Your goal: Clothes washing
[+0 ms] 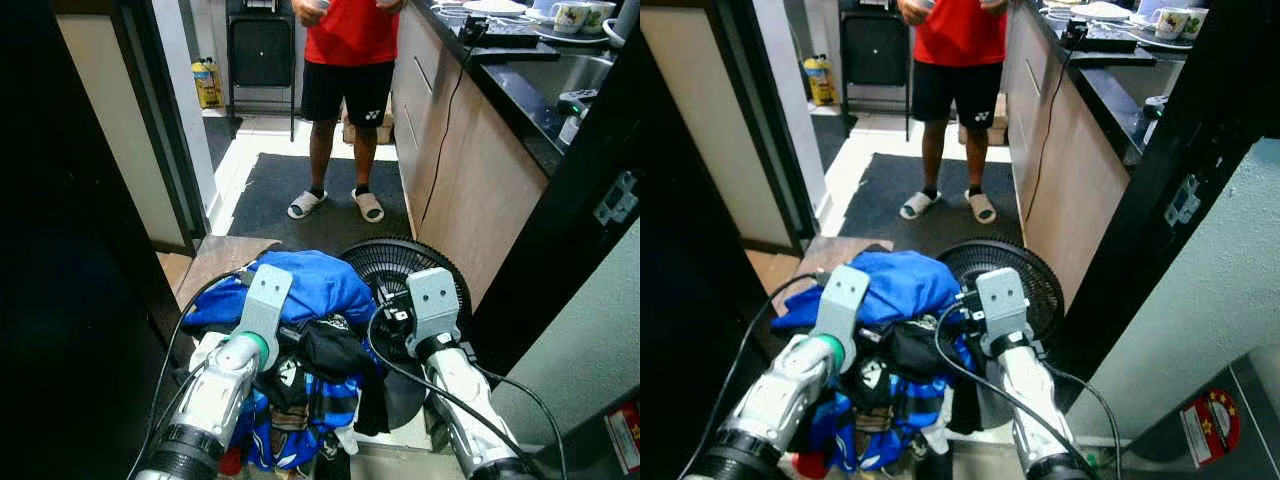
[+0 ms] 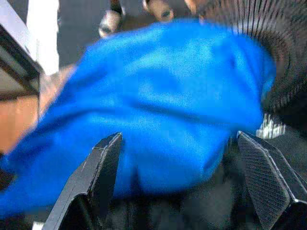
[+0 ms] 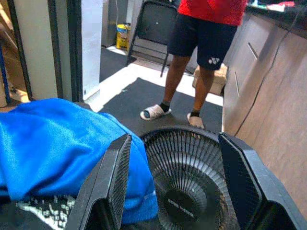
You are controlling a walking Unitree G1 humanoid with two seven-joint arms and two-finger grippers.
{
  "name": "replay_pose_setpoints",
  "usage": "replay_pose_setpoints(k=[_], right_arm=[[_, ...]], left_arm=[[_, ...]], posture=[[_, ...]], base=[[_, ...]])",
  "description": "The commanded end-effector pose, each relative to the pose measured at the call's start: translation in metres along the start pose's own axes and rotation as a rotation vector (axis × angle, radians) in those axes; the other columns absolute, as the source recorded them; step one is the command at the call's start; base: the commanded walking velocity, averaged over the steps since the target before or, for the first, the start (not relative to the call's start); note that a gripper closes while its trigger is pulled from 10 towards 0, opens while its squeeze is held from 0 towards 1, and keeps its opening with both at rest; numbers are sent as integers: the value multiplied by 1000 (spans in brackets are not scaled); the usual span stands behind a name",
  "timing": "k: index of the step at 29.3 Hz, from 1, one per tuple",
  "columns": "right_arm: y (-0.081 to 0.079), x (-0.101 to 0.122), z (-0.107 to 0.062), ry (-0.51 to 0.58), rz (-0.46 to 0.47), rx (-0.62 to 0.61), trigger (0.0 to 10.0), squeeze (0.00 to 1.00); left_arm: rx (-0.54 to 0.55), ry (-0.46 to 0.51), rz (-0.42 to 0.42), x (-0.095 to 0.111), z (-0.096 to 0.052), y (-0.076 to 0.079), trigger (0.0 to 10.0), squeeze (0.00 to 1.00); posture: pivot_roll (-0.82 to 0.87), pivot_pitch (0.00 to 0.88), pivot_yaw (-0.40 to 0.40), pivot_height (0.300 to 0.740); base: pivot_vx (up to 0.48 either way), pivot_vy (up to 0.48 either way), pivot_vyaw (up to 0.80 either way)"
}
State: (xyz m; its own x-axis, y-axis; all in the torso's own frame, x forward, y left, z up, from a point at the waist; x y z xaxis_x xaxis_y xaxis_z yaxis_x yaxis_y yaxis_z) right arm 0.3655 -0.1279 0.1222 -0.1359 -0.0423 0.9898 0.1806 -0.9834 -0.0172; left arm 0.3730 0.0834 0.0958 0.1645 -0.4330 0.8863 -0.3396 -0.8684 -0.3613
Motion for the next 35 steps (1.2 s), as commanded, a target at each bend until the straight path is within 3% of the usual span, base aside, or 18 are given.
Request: replay_pose_setpoints(k=[1,3,5,6,13,21,26,27,32,35], right_arm=[[-3,2,3,13,-9,11,10000,0],[-4,7,6,31,-13,15,10000,0],[-4,7,6,31,-13,15,10000,0],[-4,8,6,36,-11,15,10000,0],[-6,0,-1,15,-7,15,10000,0],[-1,-4,-7,5,-14,9,10000,0],[1,-4,-9,6,-14,3,10000,0],[1,-5,-11,4,-7,1,10000,0],[0,-6,-12,0,-3,1,10000,0],[-4,-9,-14,-12,5,14,10000,0]], left_arm=[[23,74,24,21,3,-5,10000,0],[30,133,70,39,5,-9,10000,0],[30,133,70,39,5,-9,10000,0],[17,137,118,41,6,-6,10000,0],[-31,86,157,25,10,10,10000,0],[-28,100,163,27,4,9,10000,0],[-15,123,174,31,-7,-1,10000,0],[12,129,184,30,-24,-13,10000,0],[27,126,188,28,-30,-19,10000,0],[58,105,188,21,-42,-27,10000,0]], posture=[[60,0,46,740],[70,12,49,740],[70,12,49,740],[71,20,54,740],[61,78,68,740],[83,139,80,740],[116,162,86,740],[144,180,82,740],[147,182,81,740],[185,227,71,740]], base=[[0,0,0],[0,0,0],[0,0,0],[0,0,0],[0,0,0],[0,0,0],[0,0,0],[0,0,0],[0,0,0],[0,0,0]])
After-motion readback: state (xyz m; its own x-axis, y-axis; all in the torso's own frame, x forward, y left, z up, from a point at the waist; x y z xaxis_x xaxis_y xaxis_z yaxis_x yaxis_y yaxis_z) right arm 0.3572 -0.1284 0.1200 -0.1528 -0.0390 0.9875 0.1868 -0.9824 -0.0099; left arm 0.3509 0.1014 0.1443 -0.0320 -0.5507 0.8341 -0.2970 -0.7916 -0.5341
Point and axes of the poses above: a point about 5 cm out from each wrist's last joint towards the gripper, its own z axis pointing out of the wrist towards the gripper, its own x axis along the axis of the wrist's last joint, y = z × x, the point moved 4 cm from there along z, pointing out of the wrist towards the gripper, and after that the axes turned 15 degrees about z, right-handed, at the moved point
